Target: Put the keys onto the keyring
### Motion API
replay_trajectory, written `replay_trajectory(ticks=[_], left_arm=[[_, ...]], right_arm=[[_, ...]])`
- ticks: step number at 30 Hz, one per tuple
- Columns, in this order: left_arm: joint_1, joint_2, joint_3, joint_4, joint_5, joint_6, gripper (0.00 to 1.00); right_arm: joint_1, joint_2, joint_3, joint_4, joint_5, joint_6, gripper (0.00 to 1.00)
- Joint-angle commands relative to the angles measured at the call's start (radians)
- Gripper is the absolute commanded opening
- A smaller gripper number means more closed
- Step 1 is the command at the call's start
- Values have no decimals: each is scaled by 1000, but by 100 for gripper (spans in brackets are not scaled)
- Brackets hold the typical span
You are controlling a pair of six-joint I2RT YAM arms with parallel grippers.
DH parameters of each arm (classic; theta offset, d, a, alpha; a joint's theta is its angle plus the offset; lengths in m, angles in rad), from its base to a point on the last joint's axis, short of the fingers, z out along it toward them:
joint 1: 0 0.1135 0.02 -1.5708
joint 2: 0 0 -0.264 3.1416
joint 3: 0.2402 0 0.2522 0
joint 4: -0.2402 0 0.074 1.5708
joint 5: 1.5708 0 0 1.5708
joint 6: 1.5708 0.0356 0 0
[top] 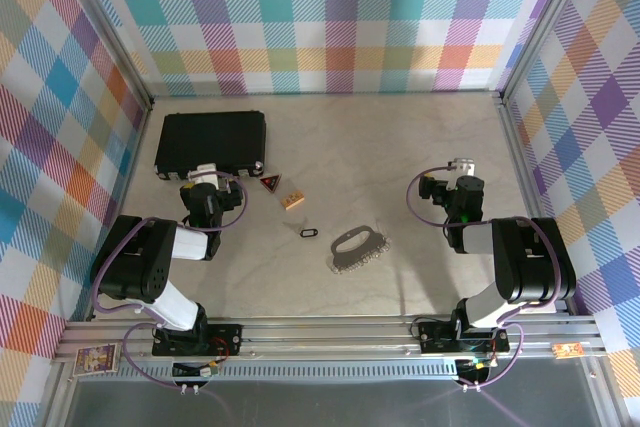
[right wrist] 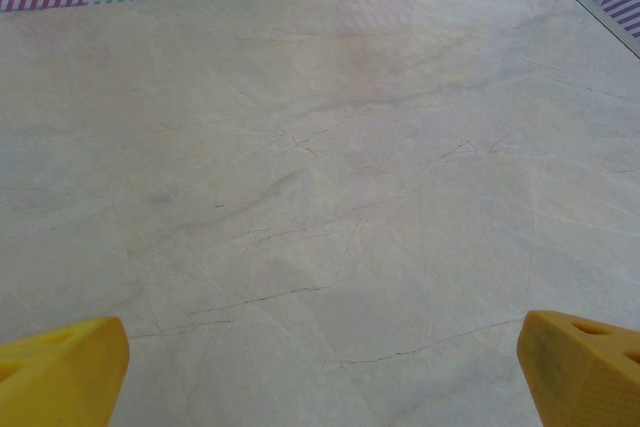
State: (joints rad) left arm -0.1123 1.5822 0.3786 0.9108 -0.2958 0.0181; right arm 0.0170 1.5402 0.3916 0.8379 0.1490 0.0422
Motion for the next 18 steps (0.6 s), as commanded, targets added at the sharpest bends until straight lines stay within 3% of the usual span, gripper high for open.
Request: replay_trajectory(ticks=[1, 18], left_arm=[[5, 3, 10, 5, 12, -10, 100], [6, -22, 19, -31, 38, 0, 100]], right_arm=[[6, -5, -5, 40, 4, 13, 99], [8, -29, 4, 3, 2, 12, 99]])
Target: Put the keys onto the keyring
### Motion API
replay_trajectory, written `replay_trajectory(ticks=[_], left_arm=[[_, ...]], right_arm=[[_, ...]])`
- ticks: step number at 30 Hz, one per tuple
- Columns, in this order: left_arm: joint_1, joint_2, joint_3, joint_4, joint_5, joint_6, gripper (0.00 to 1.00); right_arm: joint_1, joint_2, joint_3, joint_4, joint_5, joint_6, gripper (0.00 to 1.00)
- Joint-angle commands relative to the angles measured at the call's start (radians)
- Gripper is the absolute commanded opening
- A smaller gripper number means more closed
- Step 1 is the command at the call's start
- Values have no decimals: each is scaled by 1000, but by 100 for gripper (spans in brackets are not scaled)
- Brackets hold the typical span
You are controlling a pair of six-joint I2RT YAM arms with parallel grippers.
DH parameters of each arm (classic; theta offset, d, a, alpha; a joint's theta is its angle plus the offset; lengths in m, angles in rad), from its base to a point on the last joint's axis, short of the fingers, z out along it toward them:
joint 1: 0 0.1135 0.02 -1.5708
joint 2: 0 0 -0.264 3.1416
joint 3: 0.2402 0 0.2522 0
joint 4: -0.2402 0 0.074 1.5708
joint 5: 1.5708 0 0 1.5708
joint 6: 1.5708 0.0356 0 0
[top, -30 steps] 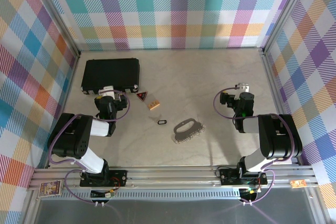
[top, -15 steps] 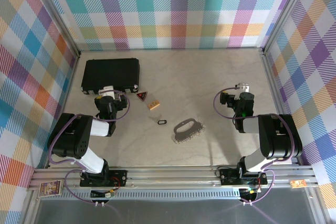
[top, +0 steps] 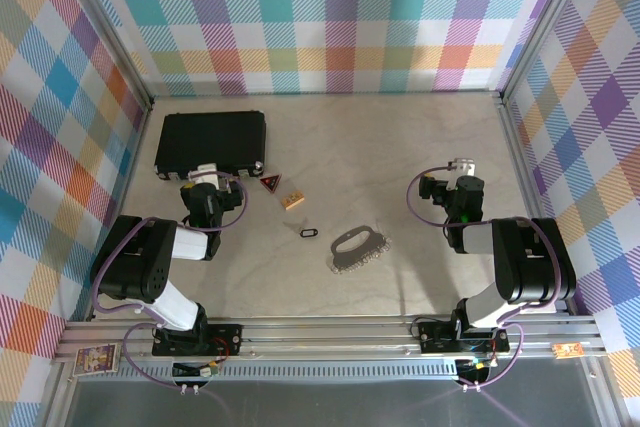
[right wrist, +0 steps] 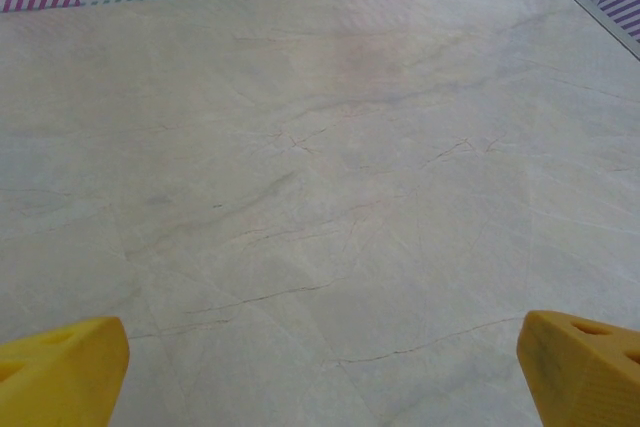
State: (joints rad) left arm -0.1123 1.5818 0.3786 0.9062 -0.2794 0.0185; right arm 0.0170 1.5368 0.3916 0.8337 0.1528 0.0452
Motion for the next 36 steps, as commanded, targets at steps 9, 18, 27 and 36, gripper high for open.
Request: replay_trajectory(ticks=[9, 18, 27, 36], left_arm=[[6, -156, 48, -199, 36, 3, 100], [-21, -411, 112, -540, 71, -71, 100], [-85, -644, 230, -974, 157, -282, 100], [-155, -645, 313, -1176, 474, -412, 100]], right_arm=[[24, -190, 62, -232, 7, -14, 99], [35, -403, 170, -622, 53, 223, 99], [38, -515, 287, -1014, -74, 318, 99], [182, -532, 304, -1193, -242, 295, 99]])
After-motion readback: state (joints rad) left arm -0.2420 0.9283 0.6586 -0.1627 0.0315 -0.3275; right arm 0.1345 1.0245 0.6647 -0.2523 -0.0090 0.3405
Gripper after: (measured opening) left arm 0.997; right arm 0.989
